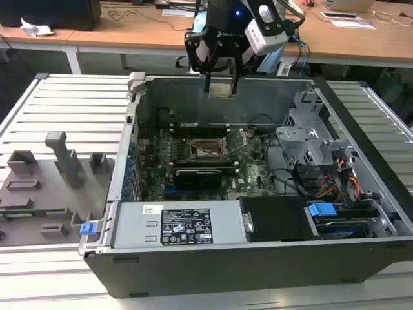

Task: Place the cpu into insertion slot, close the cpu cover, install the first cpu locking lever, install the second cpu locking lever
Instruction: 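Place the cpu into insertion slot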

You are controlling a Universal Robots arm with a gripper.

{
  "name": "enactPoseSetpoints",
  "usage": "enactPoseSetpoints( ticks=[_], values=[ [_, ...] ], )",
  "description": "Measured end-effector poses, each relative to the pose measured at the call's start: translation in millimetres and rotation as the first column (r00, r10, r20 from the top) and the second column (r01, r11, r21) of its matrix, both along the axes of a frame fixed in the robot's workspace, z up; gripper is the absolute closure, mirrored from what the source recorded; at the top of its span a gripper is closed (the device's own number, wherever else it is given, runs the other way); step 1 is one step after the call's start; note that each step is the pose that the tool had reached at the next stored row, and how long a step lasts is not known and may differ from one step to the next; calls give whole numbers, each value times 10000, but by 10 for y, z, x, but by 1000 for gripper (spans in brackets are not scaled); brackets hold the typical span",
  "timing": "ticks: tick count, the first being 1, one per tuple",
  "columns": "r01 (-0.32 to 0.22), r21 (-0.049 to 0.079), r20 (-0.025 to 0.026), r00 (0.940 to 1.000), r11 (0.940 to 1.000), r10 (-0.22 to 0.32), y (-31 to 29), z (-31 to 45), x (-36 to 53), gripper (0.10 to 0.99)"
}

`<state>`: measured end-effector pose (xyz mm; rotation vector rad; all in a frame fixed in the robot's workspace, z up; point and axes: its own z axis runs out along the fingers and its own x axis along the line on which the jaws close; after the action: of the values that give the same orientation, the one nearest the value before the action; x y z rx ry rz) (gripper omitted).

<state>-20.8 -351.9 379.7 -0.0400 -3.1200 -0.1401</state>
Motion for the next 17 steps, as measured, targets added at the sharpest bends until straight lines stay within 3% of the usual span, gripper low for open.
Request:
enactPoseSetpoints(
  ticks=[17],
  values=[
    [167, -6, 0, 9999, 9999, -167, 0, 0, 0, 561]
  ],
)
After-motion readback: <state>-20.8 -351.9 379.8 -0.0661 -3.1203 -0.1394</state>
